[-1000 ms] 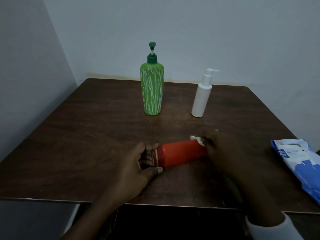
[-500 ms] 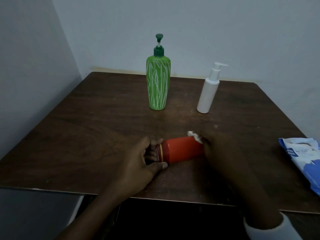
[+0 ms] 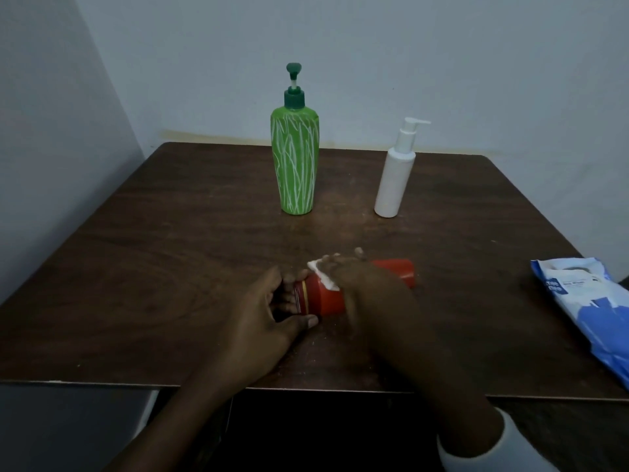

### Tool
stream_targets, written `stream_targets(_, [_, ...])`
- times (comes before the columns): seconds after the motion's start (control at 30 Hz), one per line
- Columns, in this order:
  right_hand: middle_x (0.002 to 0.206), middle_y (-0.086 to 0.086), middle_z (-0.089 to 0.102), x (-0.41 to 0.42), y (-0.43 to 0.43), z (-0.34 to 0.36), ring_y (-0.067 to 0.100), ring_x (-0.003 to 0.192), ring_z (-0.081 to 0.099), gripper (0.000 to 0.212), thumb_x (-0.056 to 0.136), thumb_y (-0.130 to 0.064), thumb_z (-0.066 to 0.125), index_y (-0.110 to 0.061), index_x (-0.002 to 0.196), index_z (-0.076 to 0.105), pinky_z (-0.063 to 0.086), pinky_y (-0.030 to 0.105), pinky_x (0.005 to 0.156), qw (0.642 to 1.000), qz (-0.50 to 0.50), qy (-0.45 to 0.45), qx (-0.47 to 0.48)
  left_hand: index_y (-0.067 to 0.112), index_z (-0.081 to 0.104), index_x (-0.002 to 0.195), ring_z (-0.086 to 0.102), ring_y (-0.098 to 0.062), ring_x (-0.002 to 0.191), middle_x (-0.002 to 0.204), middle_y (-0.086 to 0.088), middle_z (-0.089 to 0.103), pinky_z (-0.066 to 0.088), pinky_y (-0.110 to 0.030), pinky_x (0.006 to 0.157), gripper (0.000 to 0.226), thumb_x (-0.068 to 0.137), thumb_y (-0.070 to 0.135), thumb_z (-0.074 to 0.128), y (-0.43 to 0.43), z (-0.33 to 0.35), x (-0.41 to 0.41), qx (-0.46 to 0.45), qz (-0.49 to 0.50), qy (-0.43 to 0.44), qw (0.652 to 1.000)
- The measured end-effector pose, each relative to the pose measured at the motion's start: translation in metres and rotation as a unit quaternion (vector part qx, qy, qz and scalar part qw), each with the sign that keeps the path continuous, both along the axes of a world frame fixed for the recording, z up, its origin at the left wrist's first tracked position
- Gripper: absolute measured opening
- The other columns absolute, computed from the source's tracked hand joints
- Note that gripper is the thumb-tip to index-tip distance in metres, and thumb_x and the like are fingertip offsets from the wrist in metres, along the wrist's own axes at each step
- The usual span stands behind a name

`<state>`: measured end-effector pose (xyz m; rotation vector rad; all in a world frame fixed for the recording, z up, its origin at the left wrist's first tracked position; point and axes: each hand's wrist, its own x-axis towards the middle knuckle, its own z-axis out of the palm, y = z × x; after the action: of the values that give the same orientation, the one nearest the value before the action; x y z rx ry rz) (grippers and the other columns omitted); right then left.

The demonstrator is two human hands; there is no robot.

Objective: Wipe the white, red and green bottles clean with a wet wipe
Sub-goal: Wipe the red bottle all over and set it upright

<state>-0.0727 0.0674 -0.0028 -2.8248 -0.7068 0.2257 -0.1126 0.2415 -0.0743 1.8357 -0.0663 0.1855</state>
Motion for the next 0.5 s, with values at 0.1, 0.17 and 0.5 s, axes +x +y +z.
stream_targets(0.1, [0.155, 0.005, 0.032, 0.007, -0.035, 0.002, 0.024, 0.14, 0.032, 0.051, 0.097, -0.026, 0.052, -0.029, 0.145, 0.038, 0.026, 0.04, 0.116, 0.993, -0.107, 0.037, 0.036, 0.024, 0.065, 0.108, 0.068, -0.003, 0.099, 0.115, 0.029, 0.068, 0.06, -0.026, 0.082, 0.055, 0.069, -0.008, 0.088, -0.001, -0.001, 0.0, -0.01, -0.004, 0.0, 1.0])
stream_targets(0.17, [0.143, 0.009, 0.048, 0.012, -0.058, 0.001, 0.026, 0.126, 0.048, 0.041, 0.097, -0.028, 0.044, -0.026, 0.138, 0.049, 0.037, 0.037, 0.107, 0.987, -0.159, -0.01, 0.025, 0.026, 0.065, 0.106, 0.068, -0.004, 0.098, 0.12, 0.027, 0.068, 0.06, -0.028, 0.084, 0.056, 0.069, -0.009, 0.087, -0.002, -0.002, 0.001, -0.017, -0.003, -0.003, 1.0])
stream_targets(0.5, [0.11, 0.011, 0.066, 0.005, -0.072, -0.012, 0.027, 0.101, 0.06, 0.028, 0.097, -0.013, 0.049, -0.009, 0.122, 0.062, 0.039, 0.03, 0.079, 0.968, -0.205, -0.069, 0.129, 0.037, 0.068, 0.125, 0.069, -0.015, 0.114, 0.128, 0.012, 0.07, 0.058, -0.04, 0.098, 0.069, 0.075, -0.008, 0.084, -0.002, 0.014, -0.002, -0.019, -0.006, -0.04, 0.999])
